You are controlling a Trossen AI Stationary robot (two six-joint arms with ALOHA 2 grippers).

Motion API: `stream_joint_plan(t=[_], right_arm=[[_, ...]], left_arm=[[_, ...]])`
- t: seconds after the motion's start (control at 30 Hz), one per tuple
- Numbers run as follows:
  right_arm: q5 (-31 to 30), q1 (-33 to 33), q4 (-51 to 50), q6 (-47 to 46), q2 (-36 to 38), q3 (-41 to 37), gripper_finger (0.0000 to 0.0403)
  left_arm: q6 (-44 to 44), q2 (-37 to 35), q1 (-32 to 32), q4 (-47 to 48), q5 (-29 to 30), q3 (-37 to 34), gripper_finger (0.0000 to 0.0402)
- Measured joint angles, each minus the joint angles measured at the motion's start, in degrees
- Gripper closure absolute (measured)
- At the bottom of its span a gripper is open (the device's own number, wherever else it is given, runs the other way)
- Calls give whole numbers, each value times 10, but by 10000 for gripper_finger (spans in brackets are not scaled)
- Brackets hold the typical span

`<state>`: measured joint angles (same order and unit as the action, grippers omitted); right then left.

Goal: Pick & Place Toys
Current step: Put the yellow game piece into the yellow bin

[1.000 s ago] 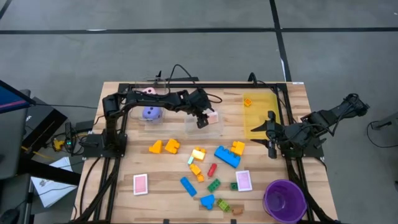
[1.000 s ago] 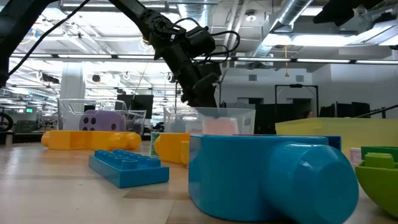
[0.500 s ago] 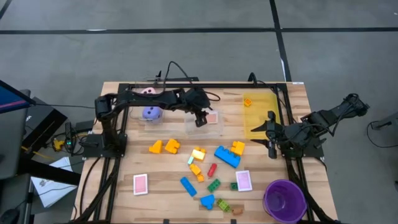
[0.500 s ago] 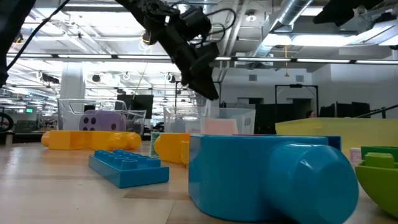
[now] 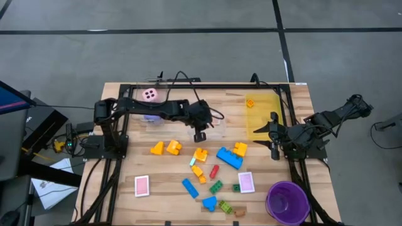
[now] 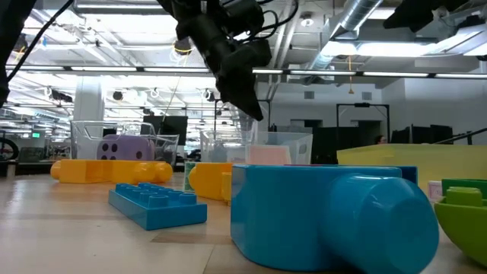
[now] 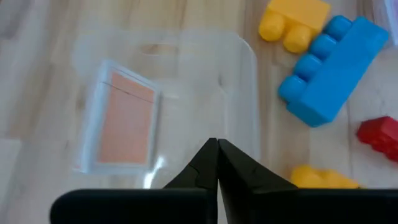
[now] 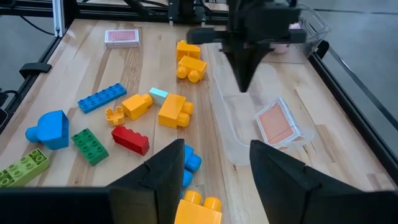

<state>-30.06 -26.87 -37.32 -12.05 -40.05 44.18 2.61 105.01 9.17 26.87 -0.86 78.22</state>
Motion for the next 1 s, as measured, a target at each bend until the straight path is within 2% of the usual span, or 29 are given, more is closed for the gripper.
stream_joint_plan(t=[0.13,0.37,0.6,0.73,1.0], right_arm=[[0,0,0,0,0,0,228],[0,0,-1,-2,0,0,228],[0,0,-1,-6,0,0,228],[0,0,-1,-6,0,0,228],[0,0,-2,-5,0,0,228]], left_arm=[[-12,0,-16,43,-10,-1,401],[-15,0,-57,35,-42,-43,401],[-43,0,-57,33,-11,-92,401],[-44,0,-55,29,14,-95,401],[-44,0,-53,10,23,-96,401]])
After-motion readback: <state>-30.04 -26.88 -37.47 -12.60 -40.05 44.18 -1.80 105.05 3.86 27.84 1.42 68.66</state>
